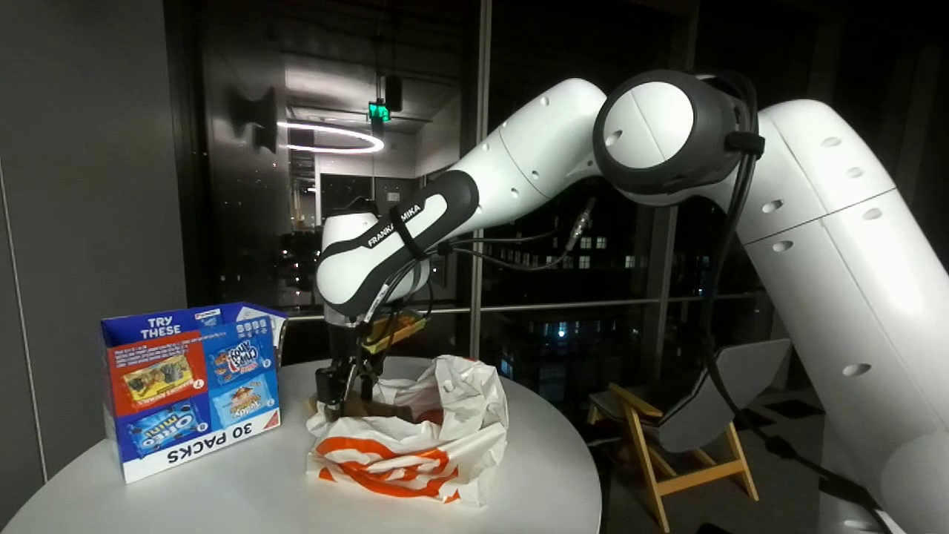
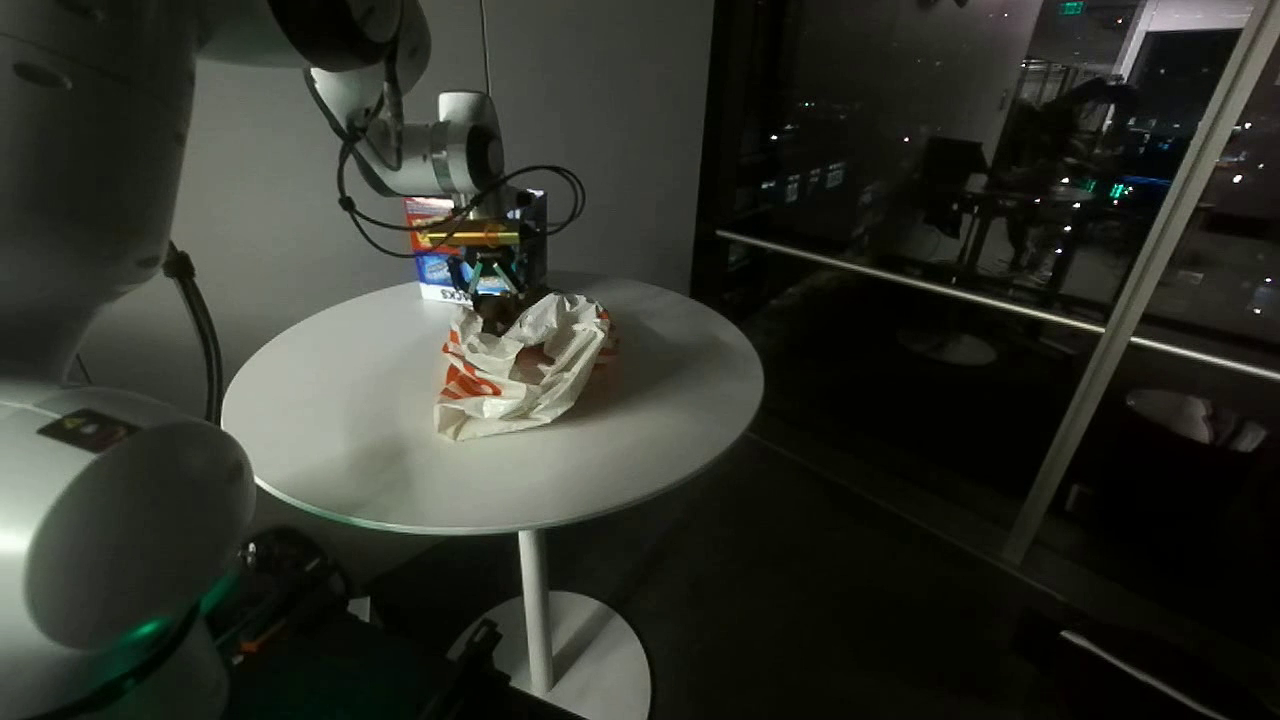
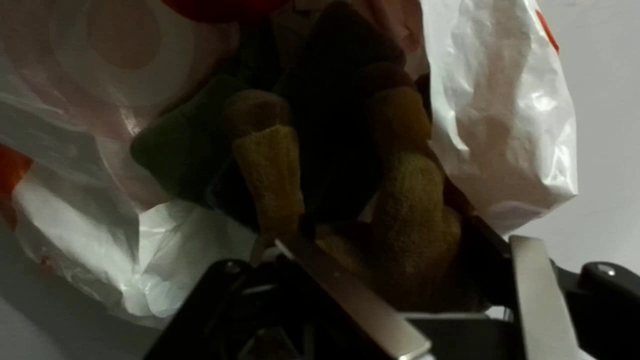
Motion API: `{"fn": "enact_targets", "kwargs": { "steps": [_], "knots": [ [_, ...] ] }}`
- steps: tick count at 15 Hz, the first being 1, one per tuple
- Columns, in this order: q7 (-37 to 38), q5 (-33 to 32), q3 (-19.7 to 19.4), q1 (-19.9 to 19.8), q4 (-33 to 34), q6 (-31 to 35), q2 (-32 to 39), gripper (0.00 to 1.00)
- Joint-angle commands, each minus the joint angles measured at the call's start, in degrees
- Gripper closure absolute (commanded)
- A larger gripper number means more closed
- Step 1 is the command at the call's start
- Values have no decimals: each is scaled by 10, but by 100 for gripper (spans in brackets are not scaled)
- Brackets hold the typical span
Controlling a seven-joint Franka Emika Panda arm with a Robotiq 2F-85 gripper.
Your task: Remove the moose and radish from the plastic bag.
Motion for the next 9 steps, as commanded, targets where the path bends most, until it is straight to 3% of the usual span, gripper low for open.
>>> {"fn": "enact_targets", "kwargs": {
  "steps": [1,5,9],
  "knots": [
    [-1,23,4,-8,15,-14,0,56],
    [-4,49,7,-17,15,-12,-6,88],
    [-4,77,8,-27,15,-12,-13,93]
  ]
}}
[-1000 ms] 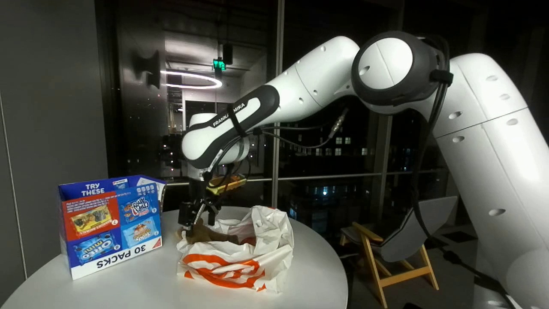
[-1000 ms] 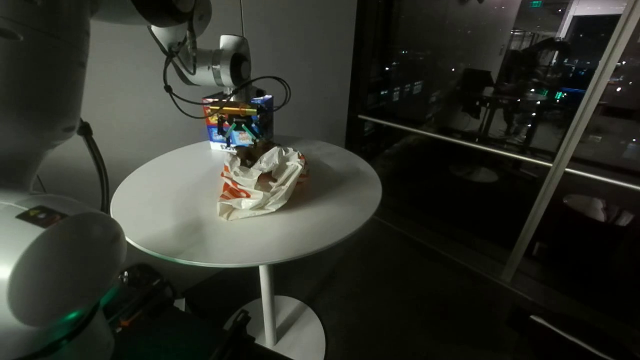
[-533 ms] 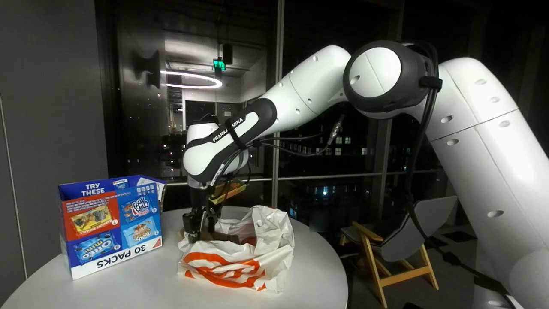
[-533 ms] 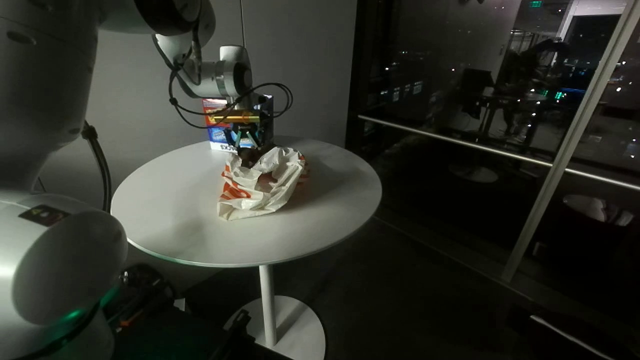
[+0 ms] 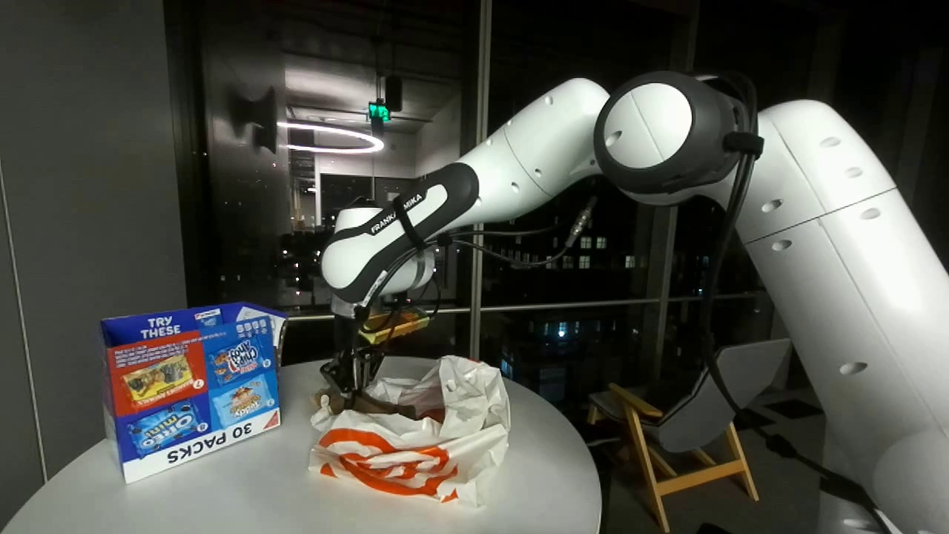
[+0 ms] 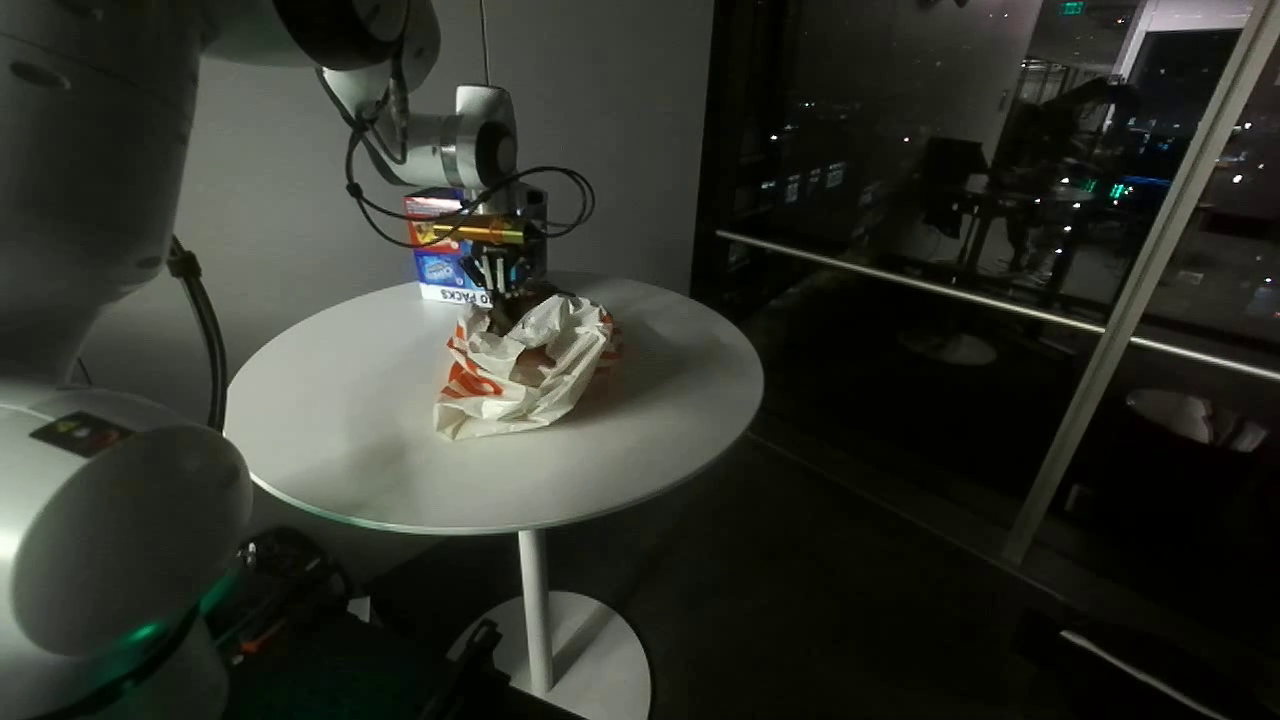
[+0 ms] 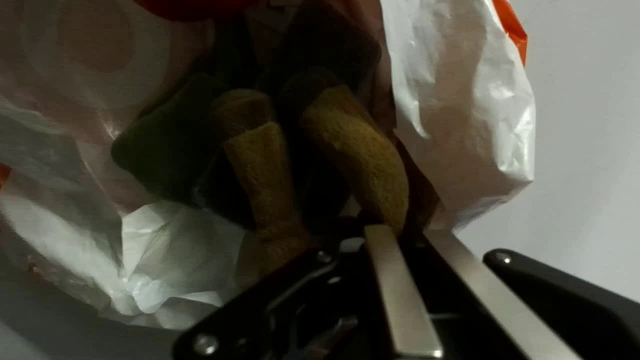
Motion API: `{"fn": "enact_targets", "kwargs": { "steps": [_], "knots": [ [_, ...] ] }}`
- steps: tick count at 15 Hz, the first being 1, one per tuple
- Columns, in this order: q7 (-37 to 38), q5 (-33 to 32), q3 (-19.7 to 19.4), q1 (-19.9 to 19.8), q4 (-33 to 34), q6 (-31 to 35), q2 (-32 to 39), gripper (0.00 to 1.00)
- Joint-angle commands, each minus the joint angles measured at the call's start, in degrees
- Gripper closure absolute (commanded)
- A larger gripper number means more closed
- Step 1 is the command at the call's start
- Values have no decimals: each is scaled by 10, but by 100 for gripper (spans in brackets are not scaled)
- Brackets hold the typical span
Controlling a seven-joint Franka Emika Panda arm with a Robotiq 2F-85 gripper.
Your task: Remove the moose and radish from the plastic bag.
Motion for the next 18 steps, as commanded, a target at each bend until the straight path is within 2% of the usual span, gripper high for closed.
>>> {"fn": "enact_targets", "kwargs": {
  "steps": [1,6,9,14,16,18],
  "knots": [
    [-4,26,8,-12,3,-7,-17,91],
    [-20,22,21,-7,-46,35,-107,92],
    [-93,71,56,-19,-70,20,-160,91],
    [-238,194,93,-17,-95,-64,-193,91],
    [-263,200,94,-11,-96,-119,-178,91],
    [-266,182,90,-6,-102,-146,-158,91]
  ]
}}
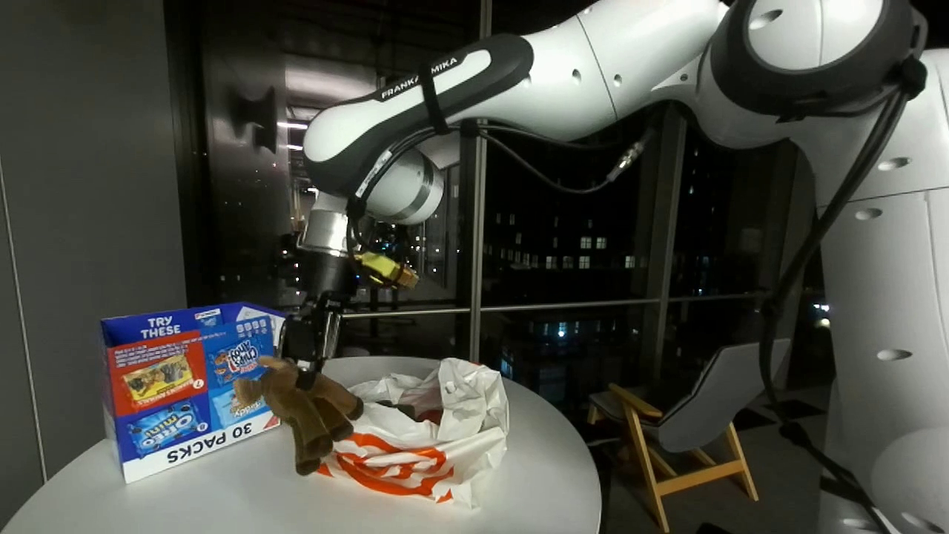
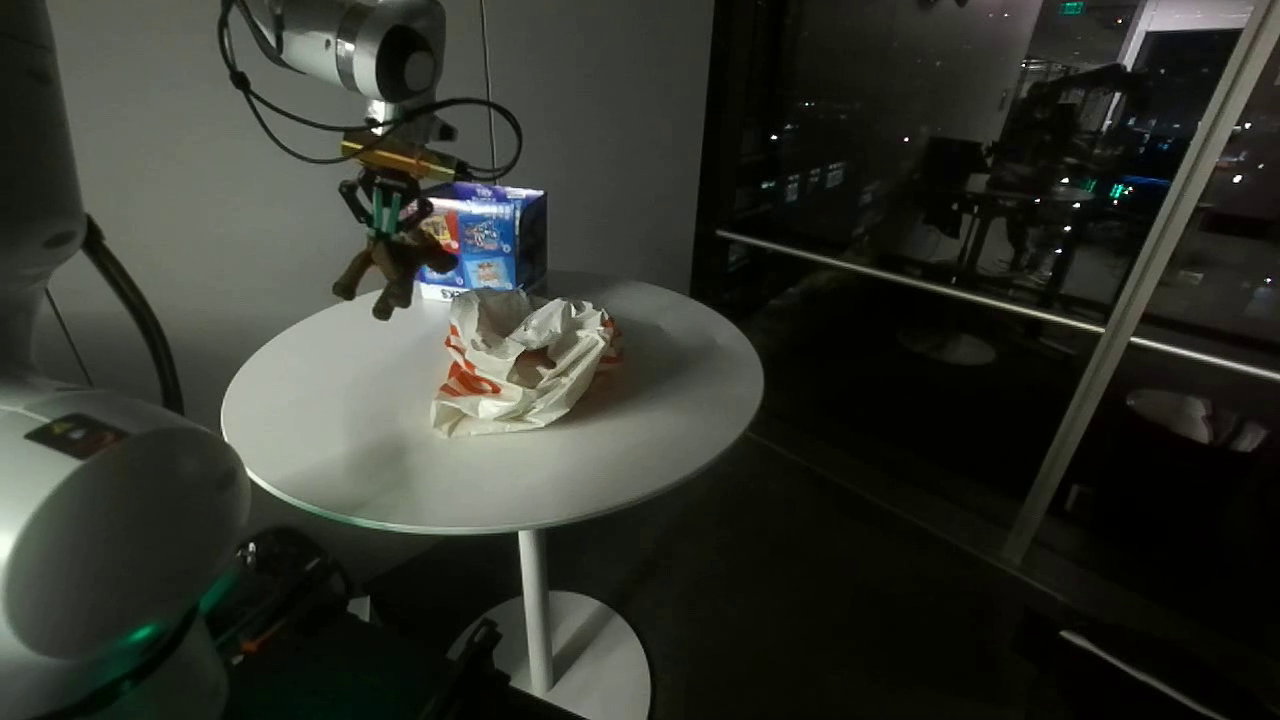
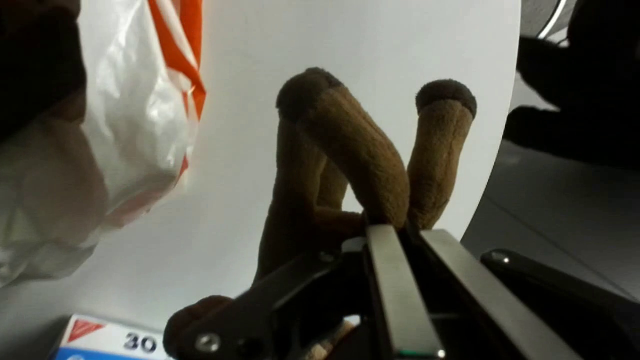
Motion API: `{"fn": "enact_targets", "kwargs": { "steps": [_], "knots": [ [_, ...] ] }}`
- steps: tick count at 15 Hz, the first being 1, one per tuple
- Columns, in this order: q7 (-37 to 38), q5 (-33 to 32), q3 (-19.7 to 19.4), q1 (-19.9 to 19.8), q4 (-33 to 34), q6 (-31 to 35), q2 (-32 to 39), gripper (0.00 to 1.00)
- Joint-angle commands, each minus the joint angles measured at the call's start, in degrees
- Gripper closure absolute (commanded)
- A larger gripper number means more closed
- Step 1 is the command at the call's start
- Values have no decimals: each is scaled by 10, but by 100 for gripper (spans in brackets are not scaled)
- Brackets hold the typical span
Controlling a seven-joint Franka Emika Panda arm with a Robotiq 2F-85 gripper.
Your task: Remove the moose and radish from the plastic bag.
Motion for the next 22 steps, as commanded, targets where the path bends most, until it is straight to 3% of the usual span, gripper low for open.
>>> {"fn": "enact_targets", "kwargs": {
  "steps": [1,5,10,11,12,13,16,20,21,22],
  "knots": [
    [-38,-9,-2,2,-13,-34,24,91],
    [-76,-40,7,7,-30,-39,51,91],
    [-168,36,34,-6,-8,-143,85,90],
    [-163,37,31,-2,-6,-155,87,65],
    [-143,19,22,7,-26,-119,79,64],
    [-144,20,22,7,-27,-123,80,86],
    [-144,20,21,7,-28,-121,82,65],
    [-144,20,21,7,-28,-121,83,64],
    [-144,20,21,7,-28,-121,83,39],
    [-143,20,21,8,-23,-120,82,38]
  ]
}}
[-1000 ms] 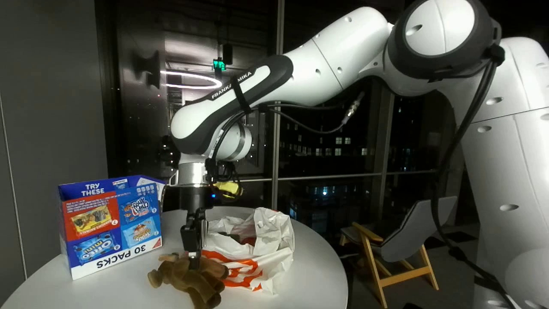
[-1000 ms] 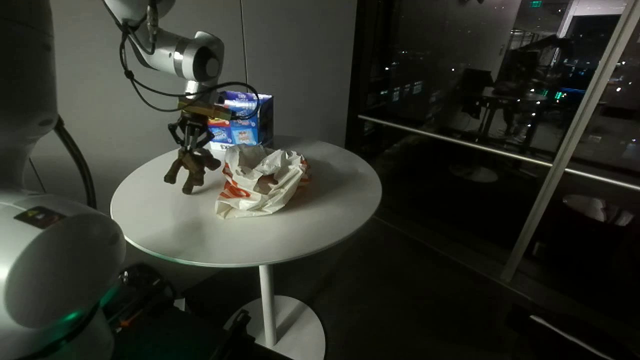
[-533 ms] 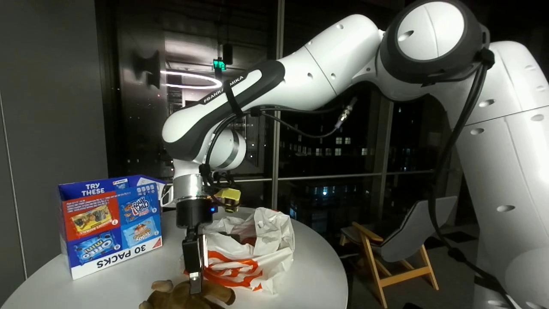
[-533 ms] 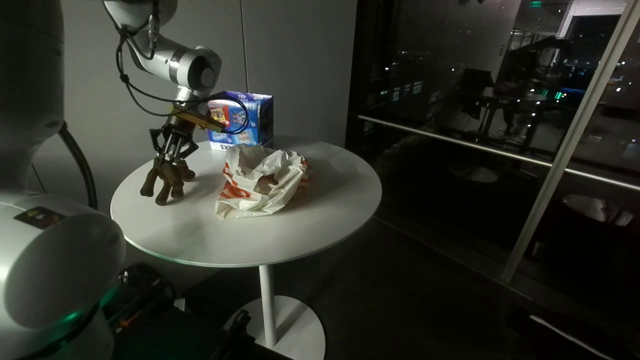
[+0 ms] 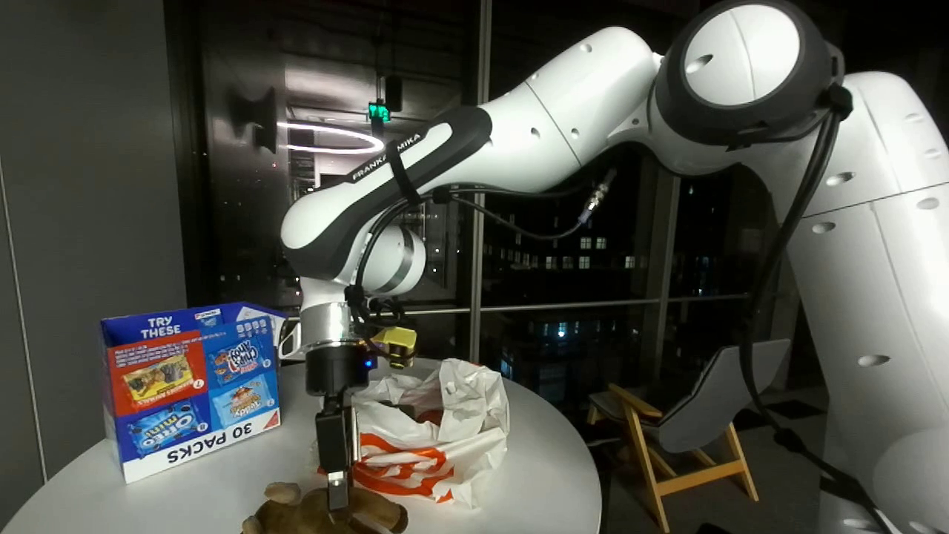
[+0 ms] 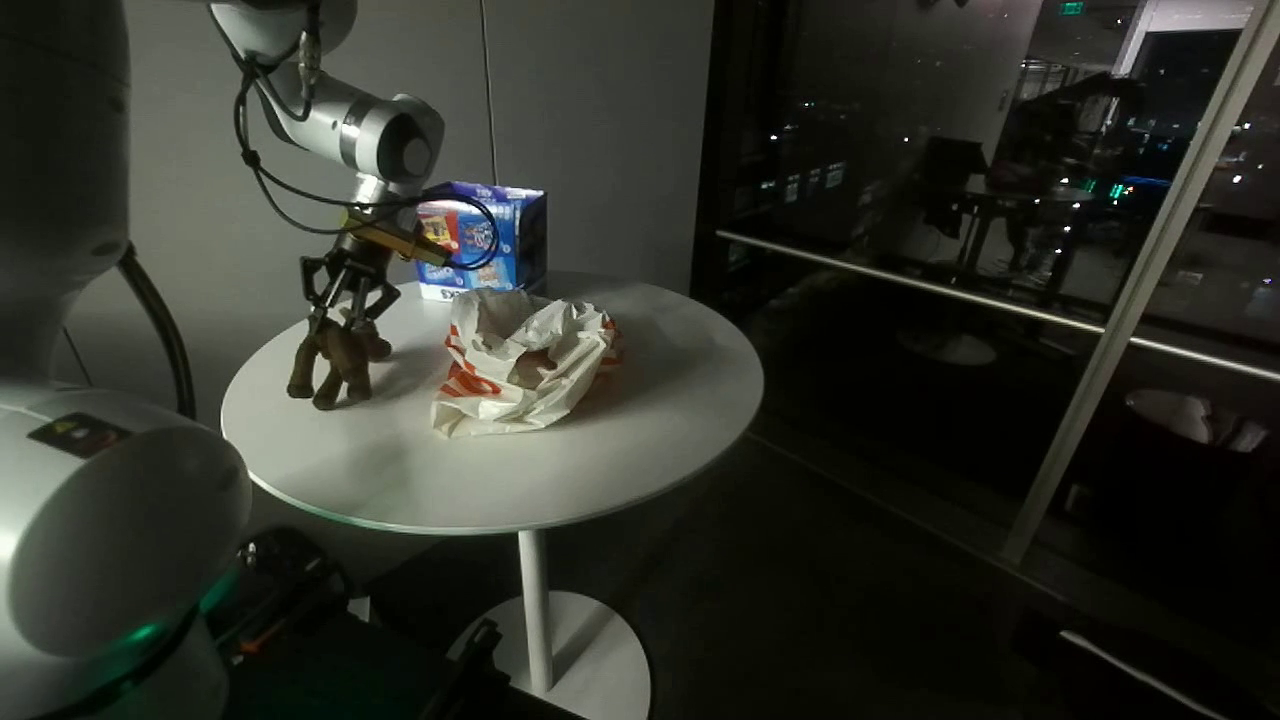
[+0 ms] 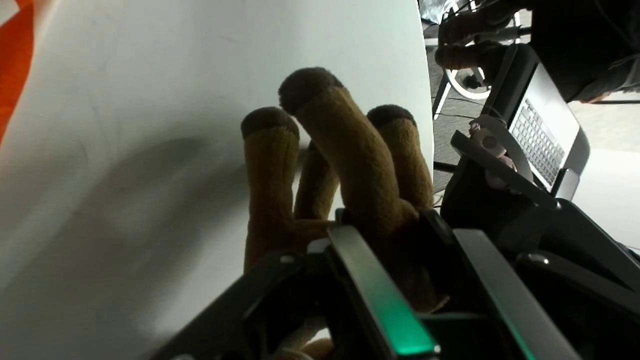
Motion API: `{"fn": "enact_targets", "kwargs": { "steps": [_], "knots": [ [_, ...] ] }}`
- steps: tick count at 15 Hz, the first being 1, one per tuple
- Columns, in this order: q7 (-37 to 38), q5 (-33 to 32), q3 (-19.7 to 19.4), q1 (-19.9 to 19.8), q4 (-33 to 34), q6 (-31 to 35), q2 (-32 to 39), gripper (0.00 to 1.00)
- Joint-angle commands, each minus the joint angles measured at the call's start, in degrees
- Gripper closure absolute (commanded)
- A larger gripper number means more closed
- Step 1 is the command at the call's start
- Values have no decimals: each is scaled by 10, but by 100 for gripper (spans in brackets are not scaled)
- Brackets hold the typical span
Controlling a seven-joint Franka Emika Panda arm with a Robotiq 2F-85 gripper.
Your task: Remove the moose and radish from the plastic bag.
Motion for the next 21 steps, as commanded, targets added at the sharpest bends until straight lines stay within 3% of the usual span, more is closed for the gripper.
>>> {"fn": "enact_targets", "kwargs": {
  "steps": [1,5,9,15,18,21],
  "knots": [
    [0,1,0,4,11,12,-7,32],
    [1,28,2,-4,39,70,-46,1],
    [12,8,-18,-7,75,148,-59,0],
    [66,-2,-58,-29,64,304,-60,0],
    [124,-31,-79,-37,40,377,-62,0],
    [230,-97,-105,-31,6,424,-69,0]
  ]
}}
